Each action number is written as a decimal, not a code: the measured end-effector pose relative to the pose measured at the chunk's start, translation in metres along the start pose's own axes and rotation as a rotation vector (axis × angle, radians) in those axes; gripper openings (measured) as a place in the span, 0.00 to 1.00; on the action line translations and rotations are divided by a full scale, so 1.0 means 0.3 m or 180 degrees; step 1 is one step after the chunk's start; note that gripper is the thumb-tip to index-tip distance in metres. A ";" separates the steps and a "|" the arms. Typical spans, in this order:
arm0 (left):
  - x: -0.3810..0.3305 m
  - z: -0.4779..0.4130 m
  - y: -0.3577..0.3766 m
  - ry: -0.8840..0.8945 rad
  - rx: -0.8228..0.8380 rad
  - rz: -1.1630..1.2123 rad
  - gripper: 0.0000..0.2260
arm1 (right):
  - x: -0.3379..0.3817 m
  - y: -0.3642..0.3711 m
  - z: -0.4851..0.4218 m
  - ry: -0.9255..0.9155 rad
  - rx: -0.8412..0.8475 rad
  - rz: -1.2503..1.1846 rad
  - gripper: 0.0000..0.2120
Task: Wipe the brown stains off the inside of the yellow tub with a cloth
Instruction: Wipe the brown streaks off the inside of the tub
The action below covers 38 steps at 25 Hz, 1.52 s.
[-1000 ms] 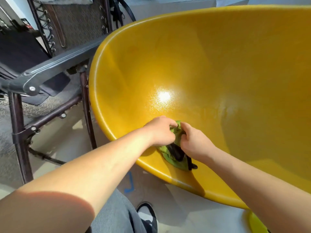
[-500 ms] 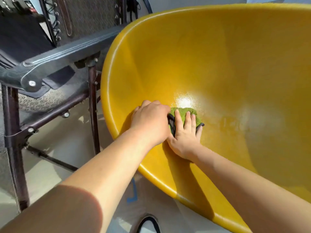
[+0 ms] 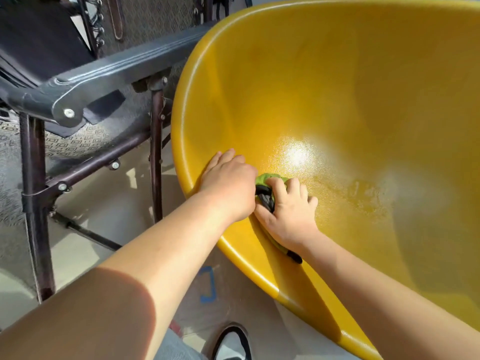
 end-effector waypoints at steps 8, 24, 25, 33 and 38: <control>0.010 0.029 -0.131 -0.0169 -0.0439 -0.0211 0.18 | 0.069 -0.009 -0.085 0.0200 -0.0003 -0.0434 0.23; -0.048 -0.110 -0.072 -0.0383 -0.0639 0.0651 0.21 | 0.034 -0.545 -0.739 -0.0866 -0.1661 0.1539 0.27; -0.060 -0.114 -0.062 -0.0367 -0.0608 0.0659 0.20 | -0.007 -0.556 -0.754 -0.0730 -0.1656 0.1657 0.26; -0.118 -0.127 -0.007 -0.0326 -0.0326 0.0594 0.20 | -0.312 -0.188 -0.459 0.0284 -0.0151 0.0873 0.27; -0.200 -0.129 0.028 -0.0203 -0.0247 0.0466 0.19 | -0.280 -0.052 -0.118 -0.0788 0.0304 0.1115 0.24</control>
Point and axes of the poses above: each hand's wrist, its own z-axis away from the middle knuckle, its own y-axis out of the palm, x = y × z, the point moved 10 cm from there along -z, towards the middle knuckle, and after that the axes turned 7 degrees about z, right-handed, at the moved point
